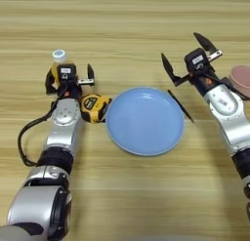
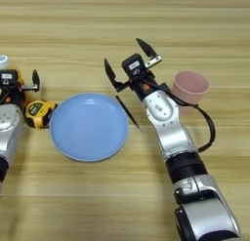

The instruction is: Move the objects on the table

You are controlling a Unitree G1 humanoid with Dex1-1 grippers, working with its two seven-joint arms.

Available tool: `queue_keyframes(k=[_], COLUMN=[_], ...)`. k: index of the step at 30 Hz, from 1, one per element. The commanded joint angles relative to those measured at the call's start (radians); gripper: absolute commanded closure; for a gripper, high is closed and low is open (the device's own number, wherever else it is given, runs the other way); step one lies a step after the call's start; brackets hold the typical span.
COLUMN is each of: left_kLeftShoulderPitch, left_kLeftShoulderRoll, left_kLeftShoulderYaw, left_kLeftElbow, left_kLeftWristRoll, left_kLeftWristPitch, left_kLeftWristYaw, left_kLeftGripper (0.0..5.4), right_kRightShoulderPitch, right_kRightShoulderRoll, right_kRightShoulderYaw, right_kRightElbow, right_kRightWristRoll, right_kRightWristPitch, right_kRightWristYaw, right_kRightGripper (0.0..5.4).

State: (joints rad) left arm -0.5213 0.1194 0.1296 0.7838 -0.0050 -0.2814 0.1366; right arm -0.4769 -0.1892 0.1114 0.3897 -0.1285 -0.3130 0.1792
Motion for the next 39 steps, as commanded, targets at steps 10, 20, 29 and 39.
queue_keyframes(k=[10, 20, 29, 39], left_kLeftShoulderPitch=[0.017, 0.021, 0.013, 0.019], left_kLeftShoulderRoll=[0.027, 0.036, 0.042, 0.038], left_kLeftShoulderYaw=[-0.004, 0.008, 0.027, 0.022], left_kLeftElbow=[-0.041, -0.046, -0.063, -0.154], left_kLeftWristRoll=[0.008, -0.002, -0.026, -0.081], left_kLeftWristPitch=[-0.022, -0.032, -0.082, -0.197], left_kLeftWristYaw=[-0.017, -0.041, -0.099, -0.207], left_kLeftGripper=[0.00, 0.00, 0.00, 0.00], right_kRightShoulderPitch=[-0.070, -0.108, -0.121, -0.127], right_kRightShoulderRoll=[0.106, 0.126, 0.138, 0.147], right_kRightShoulderYaw=[-0.106, -0.135, -0.129, -0.127], right_kRightElbow=[0.234, 0.302, 0.337, 0.357], right_kRightWristRoll=[0.206, 0.223, 0.211, 0.201], right_kRightWristPitch=[0.139, 0.108, 0.099, 0.095], right_kRightWristYaw=[0.076, 0.085, 0.079, 0.077], right_kRightGripper=[0.03, 0.03, 0.03, 0.03])
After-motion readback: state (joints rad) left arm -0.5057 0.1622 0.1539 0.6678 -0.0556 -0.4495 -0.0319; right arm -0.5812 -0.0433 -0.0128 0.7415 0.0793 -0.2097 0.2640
